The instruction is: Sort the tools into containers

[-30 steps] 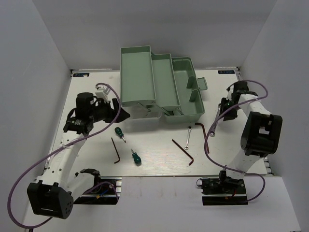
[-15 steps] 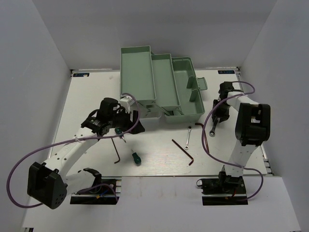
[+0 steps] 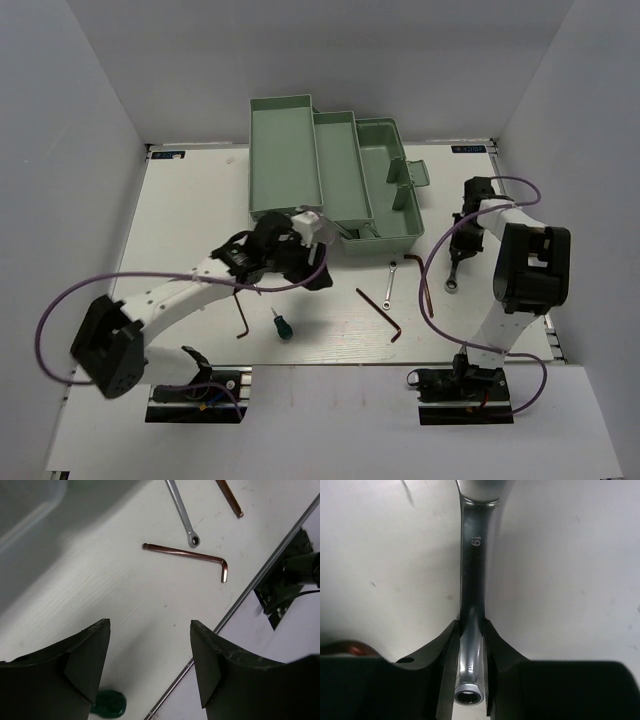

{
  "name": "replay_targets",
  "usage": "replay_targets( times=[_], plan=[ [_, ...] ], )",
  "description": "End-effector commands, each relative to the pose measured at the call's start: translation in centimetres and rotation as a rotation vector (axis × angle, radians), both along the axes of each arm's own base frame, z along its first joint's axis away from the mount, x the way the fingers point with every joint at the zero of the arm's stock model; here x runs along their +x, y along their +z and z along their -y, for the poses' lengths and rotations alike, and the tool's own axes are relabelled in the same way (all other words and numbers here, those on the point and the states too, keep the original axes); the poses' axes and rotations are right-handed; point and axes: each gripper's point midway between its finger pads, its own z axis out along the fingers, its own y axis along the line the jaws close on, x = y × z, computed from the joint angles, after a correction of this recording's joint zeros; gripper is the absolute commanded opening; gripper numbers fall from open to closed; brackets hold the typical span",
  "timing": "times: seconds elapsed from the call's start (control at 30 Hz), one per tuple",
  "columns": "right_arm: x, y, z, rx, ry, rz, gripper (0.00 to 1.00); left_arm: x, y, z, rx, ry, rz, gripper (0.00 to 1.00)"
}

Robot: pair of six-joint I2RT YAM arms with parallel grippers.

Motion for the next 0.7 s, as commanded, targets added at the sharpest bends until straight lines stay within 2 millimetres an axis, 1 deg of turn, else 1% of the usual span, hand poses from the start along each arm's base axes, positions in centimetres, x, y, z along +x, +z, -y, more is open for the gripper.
replay_targets(
  times=[0.0,0.03,0.07,0.1,0.13,0.17,0.2,0.23,0.27,0.3,0.33,0.37,0.4,0.43,0.47,0.5,0.53,0.57,0.6,0.63,0.67],
  plan=[
    [0.0,3.8,1.4,-0.039,0.004,0.092,0.00,-0.2,1.2,5.4,-0.022,-0.114,0.058,0.75],
    [0.3,5.7,1.3,-0.036,0.024,0.147,0.00,-0.5,0.5,6.3,0.006,-0.134,0.056,0.75],
    [0.3,6.4,1.3,-0.026,0.027,0.158,0.00,-1.0,-0.4,8.2,0.032,-0.176,0.054,0.75],
    [0.4,6.9,0.8,-0.005,0.040,0.171,0.00,-1.0,-0.6,9.0,0.044,-0.181,0.061,0.75],
    [0.2,8.3,0.7,-0.002,0.061,0.200,0.00,-0.9,-1.2,9.4,0.071,-0.172,0.065,0.75],
    [0.3,9.2,0.3,0.018,0.079,0.219,0.00,-0.6,-1.5,10.2,0.088,-0.175,0.079,0.75],
    [0.7,10.5,-0.4,0.048,0.102,0.261,0.00,-1.0,-1.6,10.7,0.096,-0.183,0.087,0.75],
    [0.9,11.7,-1.0,0.069,0.152,0.303,0.00,-0.6,-2.2,10.6,0.115,-0.168,0.090,0.75],
    [1.1,12.2,-1.7,0.084,0.177,0.322,0.00,-0.7,-2.0,11.2,0.111,-0.170,0.105,0.75],
    [1.8,13.8,-3.4,0.159,0.259,0.378,0.00,-0.9,-2.3,11.6,0.115,-0.173,0.113,0.75],
    [2.7,15.5,-4.2,0.180,0.294,0.421,0.00,-0.3,-2.8,11.7,0.136,-0.151,0.122,0.75],
    [3.2,15.2,-5.6,0.243,0.340,0.403,0.00,-0.4,-3.2,12.1,0.141,-0.151,0.132,0.75],
    [2.7,15.6,-7.9,0.321,0.405,0.374,0.00,0.0,-3.3,12.3,0.136,-0.133,0.139,0.75],
    [5.1,17.0,-8.6,0.343,0.435,0.403,0.00,0.1,-3.6,12.9,0.136,-0.121,0.141,0.75],
    [5.3,17.4,-9.8,0.395,0.468,0.398,0.00,-0.1,-3.8,13.4,0.134,-0.117,0.144,0.75],
    [6.3,19.1,-11.0,0.422,0.506,0.436,0.00,0.4,-3.4,14.0,0.114,-0.099,0.157,0.75],
    [7.0,20.5,-12.9,0.441,0.551,0.463,0.00,0.4,-3.6,14.3,0.126,-0.092,0.170,0.75],
    [7.9,19.6,-13.5,0.465,0.546,0.440,0.00,0.4,-3.1,15.3,0.107,-0.086,0.182,0.75],
    [9.2,20.0,-14.4,0.475,0.550,0.446,0.00,0.9,-3.9,15.4,0.131,-0.067,0.186,0.75],
    [10.0,19.8,-15.4,0.488,0.555,0.418,0.00,0.9,-3.6,16.3,0.125,-0.067,0.200,0.75],
    [11.3,19.9,-16.4,0.512,0.542,0.406,0.00,0.9,-3.8,16.7,0.130,-0.056,0.201,0.75]
  ],
)
